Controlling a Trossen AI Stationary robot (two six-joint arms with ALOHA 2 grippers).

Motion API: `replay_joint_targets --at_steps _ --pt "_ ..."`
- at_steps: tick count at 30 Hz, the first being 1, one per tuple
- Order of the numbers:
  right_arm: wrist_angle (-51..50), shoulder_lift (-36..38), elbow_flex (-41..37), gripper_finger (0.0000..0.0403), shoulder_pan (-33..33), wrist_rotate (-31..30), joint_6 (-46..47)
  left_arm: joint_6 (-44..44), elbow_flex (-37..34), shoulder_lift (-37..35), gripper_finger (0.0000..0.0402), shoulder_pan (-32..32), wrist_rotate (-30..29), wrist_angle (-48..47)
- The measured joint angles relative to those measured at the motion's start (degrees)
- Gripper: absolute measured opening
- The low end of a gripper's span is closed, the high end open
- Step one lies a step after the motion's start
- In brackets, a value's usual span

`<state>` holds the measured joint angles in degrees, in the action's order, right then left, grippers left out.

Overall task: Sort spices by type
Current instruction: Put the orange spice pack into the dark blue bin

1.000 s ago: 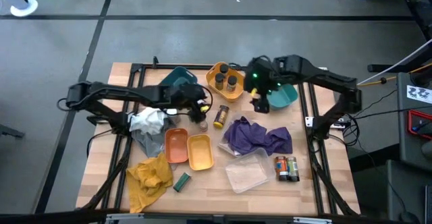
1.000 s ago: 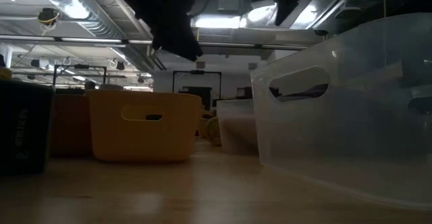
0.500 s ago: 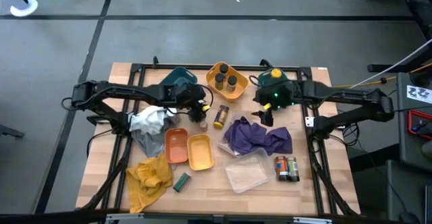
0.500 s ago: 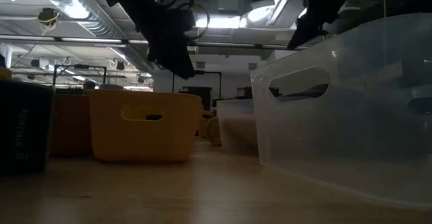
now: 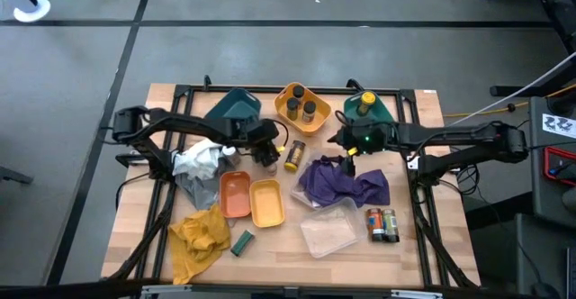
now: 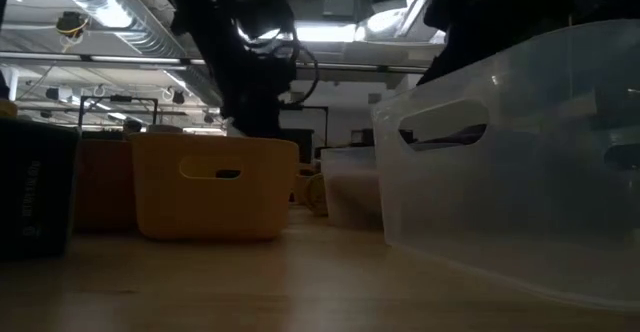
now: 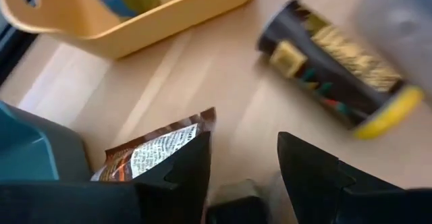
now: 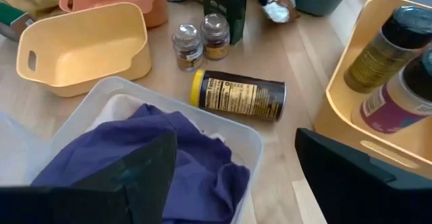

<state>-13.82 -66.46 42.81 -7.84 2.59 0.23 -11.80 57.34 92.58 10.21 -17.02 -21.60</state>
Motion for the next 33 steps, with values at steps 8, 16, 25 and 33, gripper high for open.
replay_joint_targets --at_steps 8,16,25,33 --pt "0.7 -0.02 -1.9 0.0301 0.0 0.02 0.0 -0.01 0.0 0.59 0.0164 1.53 -1.37 0.13" --pt "0.82 -0.02 -3.23 0.0301 0.0 0.02 0.0 0.78 0.0 0.45 0.0164 2.07 -1.35 0.15" --pt "0.78 -0.04 -3.32 0.0301 0.0 0.0 0.0 0.2 1.4 0.43 0.0164 5.35 -1.22 -0.74" --pt "0.74 -0.04 -3.31 0.0301 0.0 0.0 0.0 7.48 6.12 0.41 0.0164 8.53 2.75 -5.27"
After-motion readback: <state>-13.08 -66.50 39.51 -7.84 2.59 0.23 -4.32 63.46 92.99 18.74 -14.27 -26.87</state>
